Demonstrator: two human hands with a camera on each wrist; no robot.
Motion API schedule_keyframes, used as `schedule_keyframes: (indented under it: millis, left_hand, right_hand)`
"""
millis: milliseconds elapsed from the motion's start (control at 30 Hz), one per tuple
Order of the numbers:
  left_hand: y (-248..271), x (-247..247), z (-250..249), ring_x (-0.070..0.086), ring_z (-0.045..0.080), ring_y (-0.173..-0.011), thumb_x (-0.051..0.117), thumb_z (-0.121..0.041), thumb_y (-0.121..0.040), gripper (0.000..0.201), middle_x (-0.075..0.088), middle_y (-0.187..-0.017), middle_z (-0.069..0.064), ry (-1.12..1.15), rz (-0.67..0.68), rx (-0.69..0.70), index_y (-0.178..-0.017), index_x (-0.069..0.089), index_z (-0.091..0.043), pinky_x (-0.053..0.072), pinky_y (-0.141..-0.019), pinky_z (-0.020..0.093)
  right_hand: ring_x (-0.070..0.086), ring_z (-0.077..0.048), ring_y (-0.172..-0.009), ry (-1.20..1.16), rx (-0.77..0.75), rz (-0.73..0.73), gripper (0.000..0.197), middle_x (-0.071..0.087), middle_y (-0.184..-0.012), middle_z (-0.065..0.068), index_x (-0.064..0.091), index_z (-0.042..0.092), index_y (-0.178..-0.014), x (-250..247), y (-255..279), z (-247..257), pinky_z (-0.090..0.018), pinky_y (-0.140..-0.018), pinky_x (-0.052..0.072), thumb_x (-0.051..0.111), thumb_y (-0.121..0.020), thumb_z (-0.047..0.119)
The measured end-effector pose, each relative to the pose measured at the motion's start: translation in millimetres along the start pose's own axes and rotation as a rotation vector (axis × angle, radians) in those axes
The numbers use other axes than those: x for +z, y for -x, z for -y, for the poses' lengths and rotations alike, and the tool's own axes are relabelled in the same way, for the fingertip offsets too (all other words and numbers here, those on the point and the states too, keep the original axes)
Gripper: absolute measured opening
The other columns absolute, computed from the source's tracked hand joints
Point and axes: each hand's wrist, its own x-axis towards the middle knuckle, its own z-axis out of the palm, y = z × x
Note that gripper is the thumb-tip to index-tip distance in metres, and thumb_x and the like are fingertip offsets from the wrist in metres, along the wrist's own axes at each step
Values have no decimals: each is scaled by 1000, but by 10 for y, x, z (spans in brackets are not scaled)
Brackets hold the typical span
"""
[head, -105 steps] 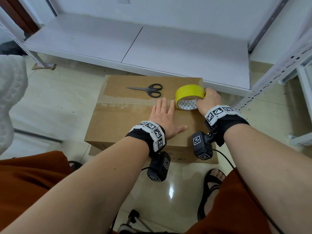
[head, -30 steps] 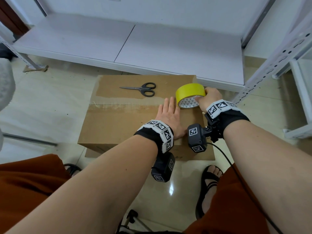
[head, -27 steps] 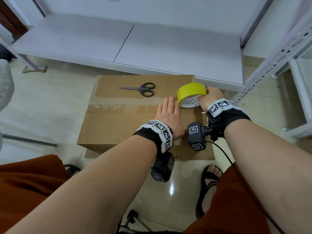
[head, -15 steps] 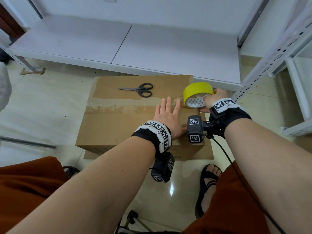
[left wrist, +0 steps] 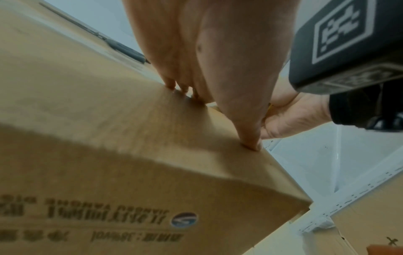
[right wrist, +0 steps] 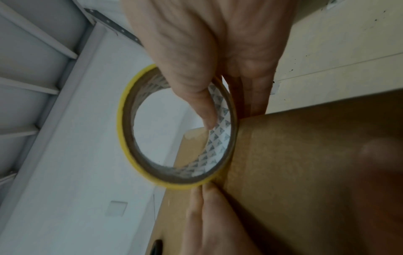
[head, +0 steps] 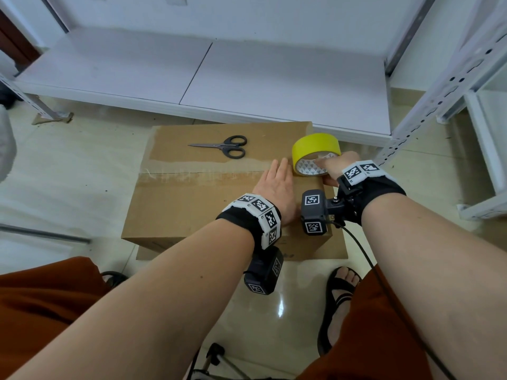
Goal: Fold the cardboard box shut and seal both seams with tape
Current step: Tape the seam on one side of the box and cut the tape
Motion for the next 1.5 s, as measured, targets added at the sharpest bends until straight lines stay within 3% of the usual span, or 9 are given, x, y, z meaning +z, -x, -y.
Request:
schedule_keyframes:
  millis: [367,667,767,833,933,1033,1200,1300,1500]
  left_hand:
    - [-44,64,-44,-15,33,-146,45,-30,-93,82,-18,-158,15,35,-5,31,-151,-9,-8,2,-120,46]
    - [-56,94,-46,-15,32,-146,48,-49,-92,92,-16,-159,13,84,-30,25,-151,-11,-10,0,-120,45]
    - [-69,98,-42,-12,31,-146,49,-51,-90,94,-13,-159,12,90,-48,31,-152,-9,-10,1,-120,44]
    - [-65,95,-36,-11,31,-147,48,-55,-89,95,-11,-160,12,85,-64,38,-152,-7,-10,2,-120,44]
    - [-77,89,-40,-7,32,-147,45,-64,-86,99,-8,-160,13,67,-78,42,-152,-6,-11,5,-120,45]
    - [-80,74,-43,-4,33,-147,44,-68,-83,100,-5,-160,14,51,-79,31,-152,-9,-18,8,-120,46]
    - [-67,-21,-75,4,37,-145,49,-52,-89,81,3,-157,17,-52,-67,35,-152,8,-21,17,-117,46]
    - [-62,-61,-85,11,37,-141,53,-44,-88,70,12,-153,18,-78,-87,47,-147,24,-21,23,-114,46]
    - [-86,2,-106,-9,40,-145,46,-41,-92,66,4,-157,21,-70,-119,53,-148,20,-19,5,-118,50]
  right_hand:
    - [63,-41,-96,-65,-20,-100,19,62,-107,-24,57,-5,-102,5,-18,12,-53,-80,55,59,-85,3]
    - [60,-34,-110,-335,109,-33,40,50,-130,-20,39,-1,-134,-77,10,-99,-36,-75,59,48,-95,6]
    - [66,-31,-81,-401,188,-90,13,61,-112,-22,53,-2,-95,-88,-26,-117,-43,-84,56,46,-96,9]
    - [65,-30,-73,-469,272,-88,20,64,-101,-20,47,5,-77,-95,-44,-104,-41,-84,55,48,-96,11]
    - [63,-27,-89,-502,287,-46,17,59,-113,-16,53,0,-105,-103,-50,-95,-33,-68,51,49,-97,15]
    - [61,-29,-101,-464,242,-27,25,59,-111,-15,50,4,-112,-84,-44,-97,-36,-77,51,58,-93,18]
    - [66,-26,-79,-370,221,103,32,68,-95,-14,60,6,-90,-26,-80,-192,-46,-91,51,78,-74,28]
    - [67,-24,-84,-334,199,133,20,68,-89,-11,62,10,-82,-25,-89,-226,-47,-94,50,75,-78,24]
    - [70,-29,-83,-344,111,48,26,71,-86,-14,64,6,-81,15,16,-222,-47,-83,56,81,-68,21]
